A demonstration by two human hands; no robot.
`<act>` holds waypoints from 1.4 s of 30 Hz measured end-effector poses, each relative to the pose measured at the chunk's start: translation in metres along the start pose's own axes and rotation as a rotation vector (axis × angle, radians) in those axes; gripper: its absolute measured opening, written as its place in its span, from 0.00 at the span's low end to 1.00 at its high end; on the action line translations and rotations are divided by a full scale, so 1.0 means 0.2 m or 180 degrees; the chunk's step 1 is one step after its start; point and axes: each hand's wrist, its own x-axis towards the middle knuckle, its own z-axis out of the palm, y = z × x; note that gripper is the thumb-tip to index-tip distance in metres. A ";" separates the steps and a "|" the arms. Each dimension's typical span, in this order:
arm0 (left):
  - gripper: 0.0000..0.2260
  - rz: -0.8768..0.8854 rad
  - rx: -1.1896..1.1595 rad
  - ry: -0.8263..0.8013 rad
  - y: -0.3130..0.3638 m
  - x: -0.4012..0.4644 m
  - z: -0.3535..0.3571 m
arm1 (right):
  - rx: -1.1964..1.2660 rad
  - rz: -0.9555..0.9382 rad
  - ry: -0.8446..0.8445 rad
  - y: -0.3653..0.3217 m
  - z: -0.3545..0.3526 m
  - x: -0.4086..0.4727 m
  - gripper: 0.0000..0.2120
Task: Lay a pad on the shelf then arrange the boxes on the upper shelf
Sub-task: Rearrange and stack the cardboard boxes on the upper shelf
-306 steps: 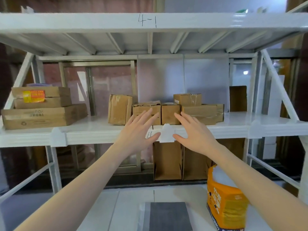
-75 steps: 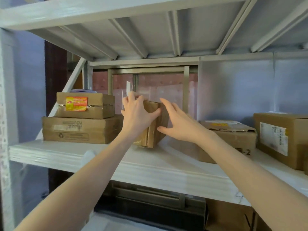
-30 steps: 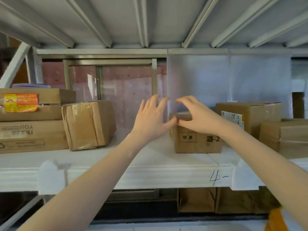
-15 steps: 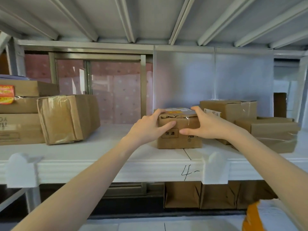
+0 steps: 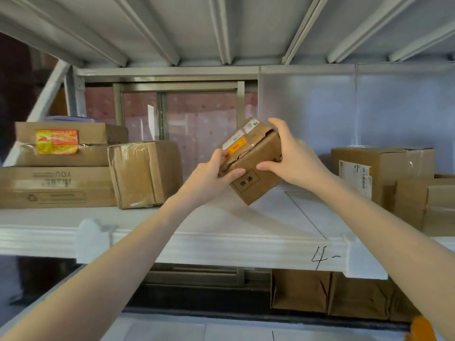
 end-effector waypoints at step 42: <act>0.39 0.1202 0.2049 0.0712 -0.06 -0.02 -0.10 | -0.0947 -0.0700 -0.0145 -0.07 0.15 0.10 0.38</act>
